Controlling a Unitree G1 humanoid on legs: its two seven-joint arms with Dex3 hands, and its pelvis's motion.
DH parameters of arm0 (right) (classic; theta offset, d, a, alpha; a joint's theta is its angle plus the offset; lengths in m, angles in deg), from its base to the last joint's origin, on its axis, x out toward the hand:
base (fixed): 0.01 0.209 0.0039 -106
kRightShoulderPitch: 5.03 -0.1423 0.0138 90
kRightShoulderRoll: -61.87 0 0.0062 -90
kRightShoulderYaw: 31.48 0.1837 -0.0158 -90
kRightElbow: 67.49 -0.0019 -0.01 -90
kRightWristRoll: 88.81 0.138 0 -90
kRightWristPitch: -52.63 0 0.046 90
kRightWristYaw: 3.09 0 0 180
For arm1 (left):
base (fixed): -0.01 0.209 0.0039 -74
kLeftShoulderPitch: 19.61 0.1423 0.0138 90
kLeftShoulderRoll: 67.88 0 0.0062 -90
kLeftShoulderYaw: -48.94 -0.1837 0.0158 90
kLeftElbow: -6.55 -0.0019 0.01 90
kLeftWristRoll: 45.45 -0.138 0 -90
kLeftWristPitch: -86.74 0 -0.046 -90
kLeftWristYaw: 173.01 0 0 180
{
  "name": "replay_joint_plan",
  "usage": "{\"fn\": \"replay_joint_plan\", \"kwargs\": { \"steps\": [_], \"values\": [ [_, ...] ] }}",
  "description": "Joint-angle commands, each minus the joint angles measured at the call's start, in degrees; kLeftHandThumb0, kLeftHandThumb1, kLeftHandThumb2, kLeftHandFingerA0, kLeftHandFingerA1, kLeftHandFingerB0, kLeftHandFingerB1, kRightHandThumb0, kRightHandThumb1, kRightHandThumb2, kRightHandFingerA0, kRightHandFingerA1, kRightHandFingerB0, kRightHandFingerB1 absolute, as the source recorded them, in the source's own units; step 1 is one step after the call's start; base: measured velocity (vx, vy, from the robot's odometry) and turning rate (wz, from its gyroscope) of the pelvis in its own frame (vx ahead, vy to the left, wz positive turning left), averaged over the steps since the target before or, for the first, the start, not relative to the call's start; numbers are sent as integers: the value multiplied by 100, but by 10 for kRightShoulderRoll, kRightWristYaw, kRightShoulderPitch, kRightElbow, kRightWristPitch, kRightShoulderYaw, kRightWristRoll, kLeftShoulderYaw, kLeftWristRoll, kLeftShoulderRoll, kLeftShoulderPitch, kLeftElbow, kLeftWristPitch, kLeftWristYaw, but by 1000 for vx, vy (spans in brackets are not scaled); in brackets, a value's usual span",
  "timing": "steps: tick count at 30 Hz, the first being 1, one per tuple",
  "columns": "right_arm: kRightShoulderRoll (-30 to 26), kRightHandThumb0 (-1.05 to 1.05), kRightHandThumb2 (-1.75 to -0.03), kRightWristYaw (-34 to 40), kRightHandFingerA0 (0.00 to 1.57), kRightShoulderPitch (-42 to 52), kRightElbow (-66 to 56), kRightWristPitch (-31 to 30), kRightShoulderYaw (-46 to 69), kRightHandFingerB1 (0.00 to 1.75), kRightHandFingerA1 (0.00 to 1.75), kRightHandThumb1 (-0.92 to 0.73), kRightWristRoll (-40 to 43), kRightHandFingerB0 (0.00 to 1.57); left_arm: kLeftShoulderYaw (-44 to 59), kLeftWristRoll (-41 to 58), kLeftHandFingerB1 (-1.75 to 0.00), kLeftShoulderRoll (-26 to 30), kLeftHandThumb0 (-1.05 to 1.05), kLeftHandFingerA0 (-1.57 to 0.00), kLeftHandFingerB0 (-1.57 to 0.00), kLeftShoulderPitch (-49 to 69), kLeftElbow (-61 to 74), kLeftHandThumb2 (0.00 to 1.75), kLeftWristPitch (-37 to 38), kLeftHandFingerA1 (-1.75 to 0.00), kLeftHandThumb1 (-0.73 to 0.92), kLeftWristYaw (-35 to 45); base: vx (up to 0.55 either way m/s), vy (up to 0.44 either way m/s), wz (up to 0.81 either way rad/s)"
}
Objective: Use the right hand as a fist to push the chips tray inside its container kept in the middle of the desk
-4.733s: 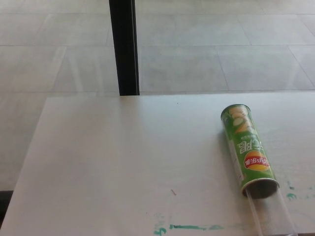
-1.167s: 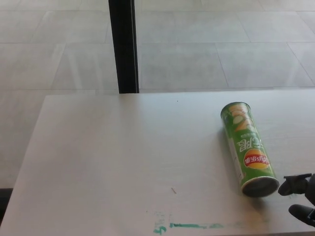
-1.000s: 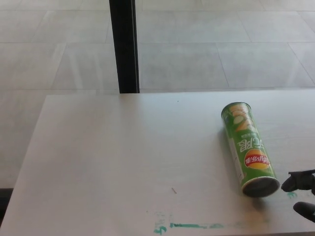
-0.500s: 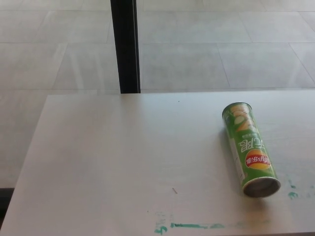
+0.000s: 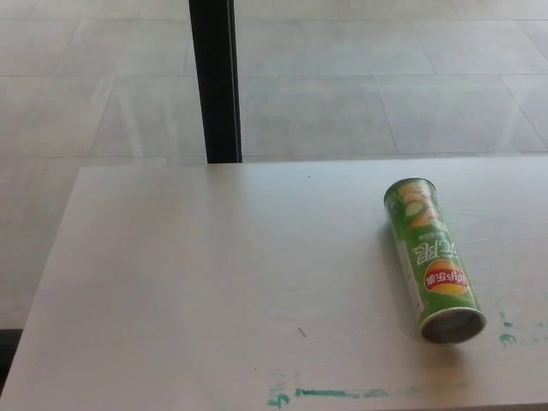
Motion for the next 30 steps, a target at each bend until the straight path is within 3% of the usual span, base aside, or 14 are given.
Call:
{"fn": "replay_joint_plan", "kwargs": {
  "steps": [1, 2, 3, 7, 8, 9, 17, 19, 20, 21, 22, 23, 28, 30],
  "values": [
    [40, -54, -104, 268, 84, -33, 289, 75, 64, 65, 78, -64, 73, 56, 10, 18, -43, -5, -67, -55, -43, 3, -6, 64, 1, -54, 79, -11, 0, 0, 0],
    [38, -54, -104, 274, 84, -36, 301, 82, 62, 65, 78, -64, 73, 56, 11, 18, -43, -5, -67, -55, -43, 3, -6, 64, 1, -54, 79, -12, 0, 0, 0],
    [38, -57, -63, 278, 86, -43, 331, 91, 64, 50, 70, -78, 83, 61, 9, 16, -43, -5, -67, -55, -42, 4, -6, 64, 4, -54, 80, -9, 0, 0, 0],
    [47, -54, -62, 257, 83, -81, 427, 131, 108, 58, 74, -72, 163, 68, 12, 20, -44, -6, -69, -53, -44, 8, -2, 64, 7, -56, 79, 1, 0, 0, 0],
    [53, -55, -61, 247, 82, -89, 454, 135, 125, 62, 80, -74, 188, 67, 4, 12, -54, -5, -69, -48, -35, 8, -2, 101, 11, -63, 64, -1, 0, 0, 0],
    [53, -58, -61, 238, 80, -97, 466, 131, 135, 59, 83, -74, 203, 66, 6, 13, -42, -5, -69, -51, -40, 7, -3, 64, 11, -54, 81, 0, 0, 0, 0],
    [70, -52, -61, 200, 87, -138, 554, 112, 184, 55, 97, -72, 267, 62, 16, 24, -43, -2, -68, -54, -41, 1, -2, 64, 0, -56, 79, 1, 0, 0, 0],
    [94, -51, -61, 208, 79, -134, 540, 121, 173, 55, 94, -71, 256, 62, 12, 20, -54, -2, -67, -47, -34, 1, -2, 102, 3, -63, 64, 2, 0, 0, 0],
    [97, -54, -62, 212, 79, -133, 543, 122, 162, 52, 94, -74, 245, 60, 11, 18, -43, -1, -69, -53, -41, 1, 0, 64, 5, -55, 81, 3, 0, 0, 0],
    [94, -54, -62, 211, 79, -134, 550, 116, 152, 52, 94, -74, 234, 60, 10, 18, -43, -1, -69, -53, -41, -2, 1, 64, 4, -55, 81, 2, 0, 0, 0],
    [97, -52, -62, 222, 82, -138, 559, 120, 150, 52, 102, -73, 232, 63, 14, 23, -55, 0, -67, -49, -36, -2, 2, 101, 1, -65, 64, 4, 0, 0, 0],
    [104, -51, -61, 222, 82, -139, 560, 134, 151, 55, 105, -72, 237, 64, 12, 21, -44, -1, -67, -53, -42, 0, 4, 64, 4, -55, 81, 1, 0, 0, 0],
    [125, -57, -62, 248, 84, -135, 557, 135, 122, 55, 98, -74, 221, 61, 13, 19, -43, -3, -68, -55, -45, -7, -2, 64, -5, -55, 80, -13, 0, 0, 0],
    [123, -59, -62, 246, 88, -137, 568, 139, 119, 61, 96, -74, 226, 63, 12, 18, -55, -2, -69, -49, -36, -9, -1, 101, -3, -64, 64, -7, 0, 0, 0]
  ]
}}
